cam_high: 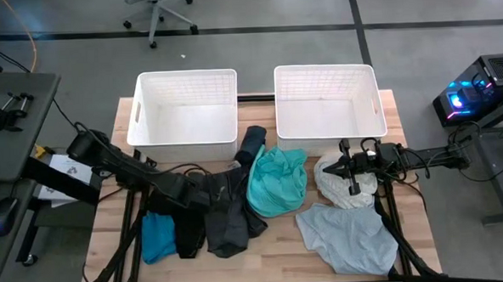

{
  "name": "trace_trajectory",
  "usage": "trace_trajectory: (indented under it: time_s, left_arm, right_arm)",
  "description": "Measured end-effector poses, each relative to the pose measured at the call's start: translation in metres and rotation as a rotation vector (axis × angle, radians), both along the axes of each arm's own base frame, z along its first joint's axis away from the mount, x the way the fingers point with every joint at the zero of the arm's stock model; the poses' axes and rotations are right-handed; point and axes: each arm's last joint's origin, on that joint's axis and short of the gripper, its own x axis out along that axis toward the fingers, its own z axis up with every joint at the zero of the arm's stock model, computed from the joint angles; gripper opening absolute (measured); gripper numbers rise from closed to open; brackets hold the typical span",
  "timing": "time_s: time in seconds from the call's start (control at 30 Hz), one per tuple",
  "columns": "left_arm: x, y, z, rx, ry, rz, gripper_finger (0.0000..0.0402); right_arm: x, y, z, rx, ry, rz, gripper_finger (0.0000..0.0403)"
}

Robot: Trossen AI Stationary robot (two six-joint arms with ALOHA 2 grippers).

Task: Sort clothes
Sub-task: Put the gray short into the left white laundry bin

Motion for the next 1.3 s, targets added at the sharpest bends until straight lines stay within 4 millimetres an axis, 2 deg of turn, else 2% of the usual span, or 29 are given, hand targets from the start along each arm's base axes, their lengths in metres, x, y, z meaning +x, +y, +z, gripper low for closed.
trace_trajectory:
  time_s: [0.2,0.33,0.53,0.67,0.77,0.87,1.03,1.07,1.17,1.3]
  left_arm:
    - [-0.003,0.019,-0.026,0.003,-0.246,0.026,0.0251]
    - [-0.004,0.030,-0.040,0.036,-0.348,0.006,0.0251]
    - [-0.006,0.041,-0.054,0.083,-0.538,-0.088,0.0246]
    - [-0.008,0.043,-0.057,0.100,-0.657,-0.155,0.0224]
    - [-0.007,0.042,-0.057,0.111,-0.731,-0.200,0.0193]
    - [-0.003,0.041,-0.052,0.135,-0.807,-0.253,0.0143]
    - [0.002,0.039,-0.044,0.130,-0.900,-0.290,0.0028]
    - [0.003,0.039,-0.041,0.124,-0.931,-0.286,0.0019]
    - [0.009,0.037,-0.027,0.112,-1.072,-0.267,0.0026]
    - [0.022,0.033,0.016,0.133,-1.314,-0.283,0.0017]
  right_arm:
    - [0.000,0.000,0.000,0.000,0.000,0.000,0.0000]
    - [0.000,0.000,0.000,0.000,0.000,0.000,0.0000]
    - [0.000,0.000,0.000,0.000,0.000,0.000,0.0000]
    - [0.000,0.000,0.000,0.000,0.000,0.000,0.0000]
    - [0.000,0.000,0.000,0.000,0.000,0.000,0.0000]
    - [0.000,0.000,0.000,0.000,0.000,0.000,0.0000]
    - [0.000,0.000,0.000,0.000,0.001,0.000,0.0000]
    - [0.000,0.000,0.000,0.000,0.000,0.000,0.0000]
    - [0.000,0.000,0.000,0.000,0.001,0.000,0.0000]
    - [0.000,0.000,0.000,0.000,0.000,0.000,0.0000]
